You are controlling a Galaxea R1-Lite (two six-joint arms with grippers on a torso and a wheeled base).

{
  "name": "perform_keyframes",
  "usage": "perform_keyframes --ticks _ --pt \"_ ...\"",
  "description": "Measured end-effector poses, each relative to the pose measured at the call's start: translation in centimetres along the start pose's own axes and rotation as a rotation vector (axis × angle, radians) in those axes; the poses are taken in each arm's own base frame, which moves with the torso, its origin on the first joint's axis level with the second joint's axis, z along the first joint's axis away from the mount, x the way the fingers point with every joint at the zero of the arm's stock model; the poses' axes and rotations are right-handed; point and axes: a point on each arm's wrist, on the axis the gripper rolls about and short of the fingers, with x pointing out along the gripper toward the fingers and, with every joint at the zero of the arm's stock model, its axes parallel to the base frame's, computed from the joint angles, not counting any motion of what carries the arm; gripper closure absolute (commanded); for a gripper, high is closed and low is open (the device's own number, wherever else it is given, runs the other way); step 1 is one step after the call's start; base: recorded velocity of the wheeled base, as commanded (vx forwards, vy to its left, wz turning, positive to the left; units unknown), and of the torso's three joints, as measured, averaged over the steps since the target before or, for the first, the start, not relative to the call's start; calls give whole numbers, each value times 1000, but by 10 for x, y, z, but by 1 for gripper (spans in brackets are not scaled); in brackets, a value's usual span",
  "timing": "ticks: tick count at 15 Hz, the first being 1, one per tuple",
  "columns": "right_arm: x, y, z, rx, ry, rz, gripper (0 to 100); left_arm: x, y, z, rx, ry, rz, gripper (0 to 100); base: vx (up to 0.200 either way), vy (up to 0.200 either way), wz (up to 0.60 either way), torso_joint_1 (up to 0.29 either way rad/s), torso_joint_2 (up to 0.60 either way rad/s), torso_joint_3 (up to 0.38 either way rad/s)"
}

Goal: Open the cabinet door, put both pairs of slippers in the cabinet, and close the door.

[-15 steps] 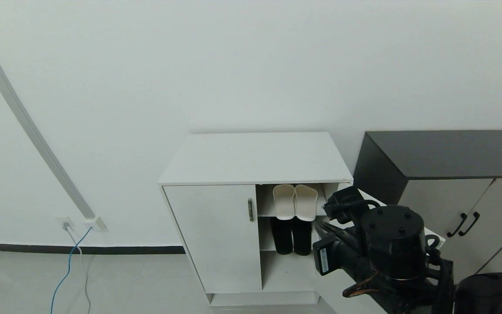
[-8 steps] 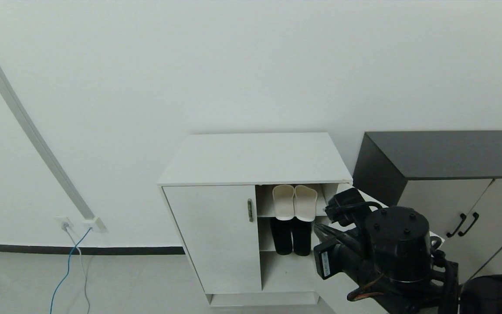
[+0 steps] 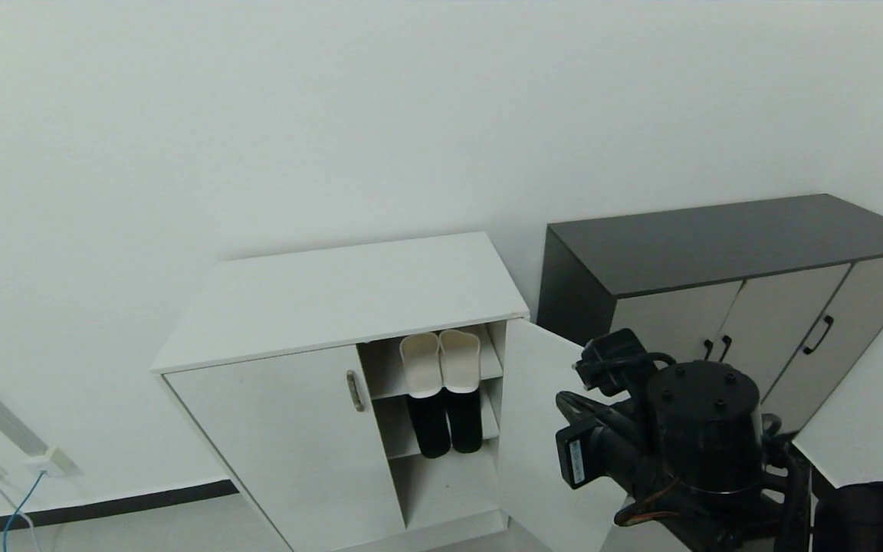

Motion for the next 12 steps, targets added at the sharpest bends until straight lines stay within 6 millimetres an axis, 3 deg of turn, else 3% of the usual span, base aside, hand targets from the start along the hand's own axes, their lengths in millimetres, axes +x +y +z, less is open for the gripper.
perform_keyframes --ticks 3,6,12 --pt "0 0 0 -1 0 2 100 0 0 0 0 -1 0 100 0 0 0 0 0 0" --pt "0 1 0 -1 1 3 100 0 0 0 0 0 1 100 -200 0 0 2 2 1" --pt "3 -6 0 -1 3 -19 100 0 0 0 0 -1 0 100 0 0 0 0 0 0"
